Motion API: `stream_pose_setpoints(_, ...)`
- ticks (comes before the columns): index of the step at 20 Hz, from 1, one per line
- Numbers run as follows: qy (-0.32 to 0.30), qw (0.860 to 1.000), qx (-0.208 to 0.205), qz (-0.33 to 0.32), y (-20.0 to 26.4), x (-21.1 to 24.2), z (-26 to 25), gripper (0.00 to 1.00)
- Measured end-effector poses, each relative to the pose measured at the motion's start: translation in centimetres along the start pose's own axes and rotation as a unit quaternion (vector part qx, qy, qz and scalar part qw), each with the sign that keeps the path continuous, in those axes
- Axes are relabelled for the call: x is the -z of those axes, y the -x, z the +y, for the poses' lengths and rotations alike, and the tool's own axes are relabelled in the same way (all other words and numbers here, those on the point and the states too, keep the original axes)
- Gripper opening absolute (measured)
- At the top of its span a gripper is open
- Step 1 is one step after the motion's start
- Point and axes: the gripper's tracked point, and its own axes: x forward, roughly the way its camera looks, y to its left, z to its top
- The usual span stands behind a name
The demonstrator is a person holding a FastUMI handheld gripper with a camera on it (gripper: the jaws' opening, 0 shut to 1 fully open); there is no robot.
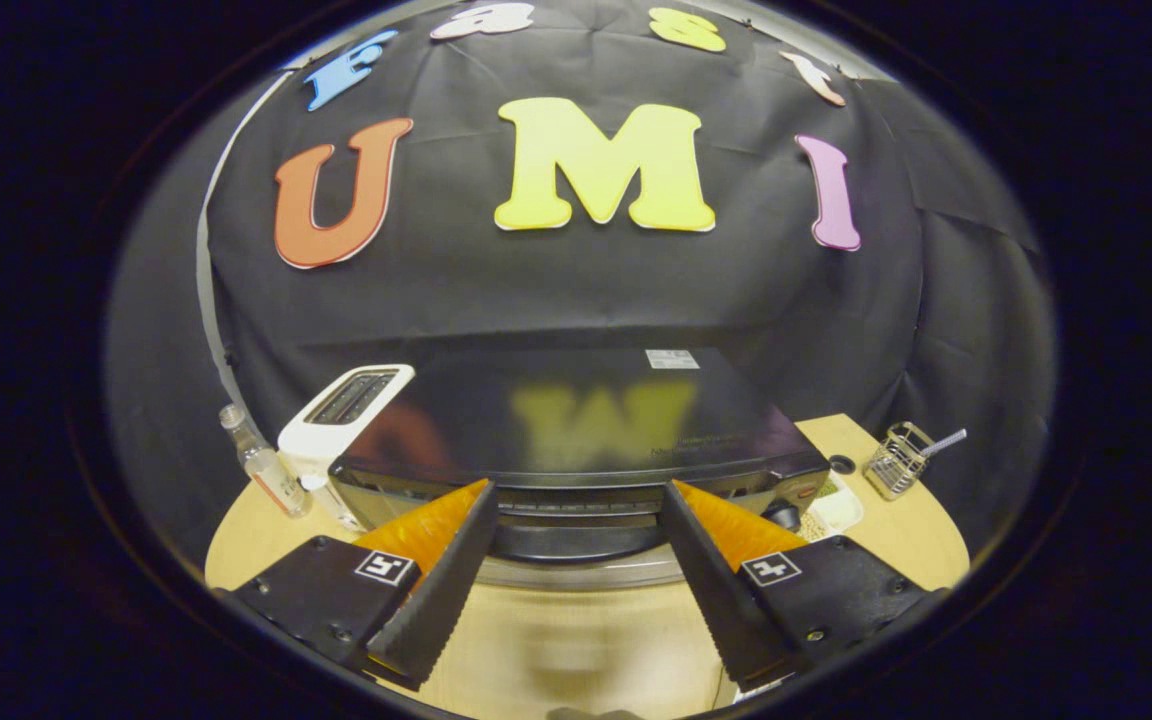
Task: Open the toaster oven, put the food inside, and close the toaster oven door.
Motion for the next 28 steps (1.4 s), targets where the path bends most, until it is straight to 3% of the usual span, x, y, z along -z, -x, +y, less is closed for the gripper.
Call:
stream_pose_setpoints(21, 0.020, 0.998, -0.002, 0.055, 7.1, 10.9, -0.3, 1.00)
stream_pose_setpoints(28, 0.025, 0.992, -0.001, 0.127, 7.7, 17.5, -0.6, 1.00)
